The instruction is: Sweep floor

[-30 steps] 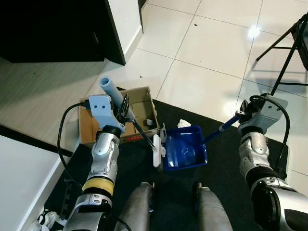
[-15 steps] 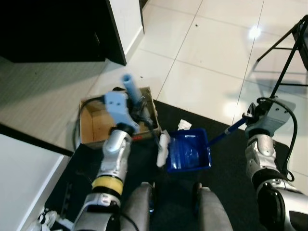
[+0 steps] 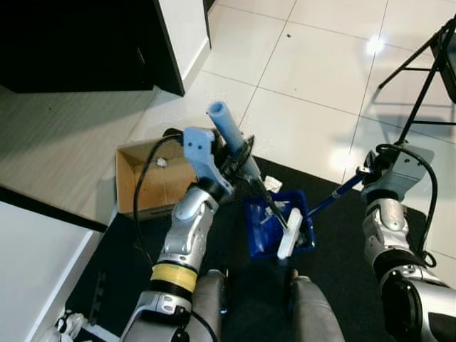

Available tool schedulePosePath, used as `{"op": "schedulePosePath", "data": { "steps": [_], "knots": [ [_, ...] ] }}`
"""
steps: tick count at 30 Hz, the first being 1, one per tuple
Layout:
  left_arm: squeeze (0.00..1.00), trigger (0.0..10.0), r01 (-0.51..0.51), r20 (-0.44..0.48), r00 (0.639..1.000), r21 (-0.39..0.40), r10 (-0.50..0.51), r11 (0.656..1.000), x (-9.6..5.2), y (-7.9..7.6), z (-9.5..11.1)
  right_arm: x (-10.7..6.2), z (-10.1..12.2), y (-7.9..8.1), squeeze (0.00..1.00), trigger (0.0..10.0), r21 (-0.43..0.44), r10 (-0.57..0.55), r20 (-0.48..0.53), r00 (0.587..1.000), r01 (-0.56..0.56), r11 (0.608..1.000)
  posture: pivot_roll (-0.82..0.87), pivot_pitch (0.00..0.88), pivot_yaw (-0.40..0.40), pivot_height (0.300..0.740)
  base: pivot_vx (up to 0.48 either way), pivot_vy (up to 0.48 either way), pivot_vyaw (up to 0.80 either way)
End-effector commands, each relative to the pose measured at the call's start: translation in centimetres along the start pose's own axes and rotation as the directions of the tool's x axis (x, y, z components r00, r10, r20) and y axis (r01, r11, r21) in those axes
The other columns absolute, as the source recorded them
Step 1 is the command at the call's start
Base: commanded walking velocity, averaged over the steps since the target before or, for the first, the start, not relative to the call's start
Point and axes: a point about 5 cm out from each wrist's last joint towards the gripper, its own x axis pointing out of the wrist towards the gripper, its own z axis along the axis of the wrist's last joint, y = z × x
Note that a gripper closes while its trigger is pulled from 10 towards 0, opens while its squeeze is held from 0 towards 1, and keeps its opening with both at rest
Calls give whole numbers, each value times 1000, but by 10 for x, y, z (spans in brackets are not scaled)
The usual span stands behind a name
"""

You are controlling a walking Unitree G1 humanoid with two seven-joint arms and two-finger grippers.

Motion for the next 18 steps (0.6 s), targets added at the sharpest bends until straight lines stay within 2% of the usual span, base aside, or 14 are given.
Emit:
{"op": "schedulePosePath", "data": {
  "steps": [1,4,5,8,13,15,17,18],
  "knots": [
    [0,10000,11,58,998,-4,-10,1000,4,0,16,-9,-16,-7,0,10000,-19,-11,-75,997,10,1000,52,258,14,740,0,0,0],
    [0,10000,25,66,997,19,-27,1000,6,2,22,-9,-15,-7,0,10000,-21,-9,-76,997,7,1000,52,256,13,740,0,0,0],
    [0,10000,85,46,995,87,-90,993,7,5,29,-9,-15,-7,0,10000,-22,-6,-76,997,4,1000,50,251,12,740,0,0,0],
    [0,10000,131,17,991,120,-134,984,6,9,34,-8,-15,-6,0,10000,-22,-4,-75,997,3,1000,49,248,11,740,0,0,0],
    [0,10000,146,18,989,80,-148,986,4,20,46,-7,-13,-7,0,10000,-9,-8,-65,998,8,1000,42,236,11,740,0,0,0],
    [0,10000,127,34,991,69,-130,989,4,24,50,-7,-12,-8,0,10000,-2,-11,-61,998,11,1000,41,233,11,740,0,0,0],
    [0,10000,48,77,996,67,-54,997,5,38,58,-5,-9,-11,0,10000,19,-21,-44,999,21,1000,37,224,11,740,0,0,0],
    [0,10000,48,77,996,67,-54,997,5,38,58,-5,-9,-11,0,10000,19,-21,-44,999,21,1000,37,224,11,740,0,0,0]
  ]
}}
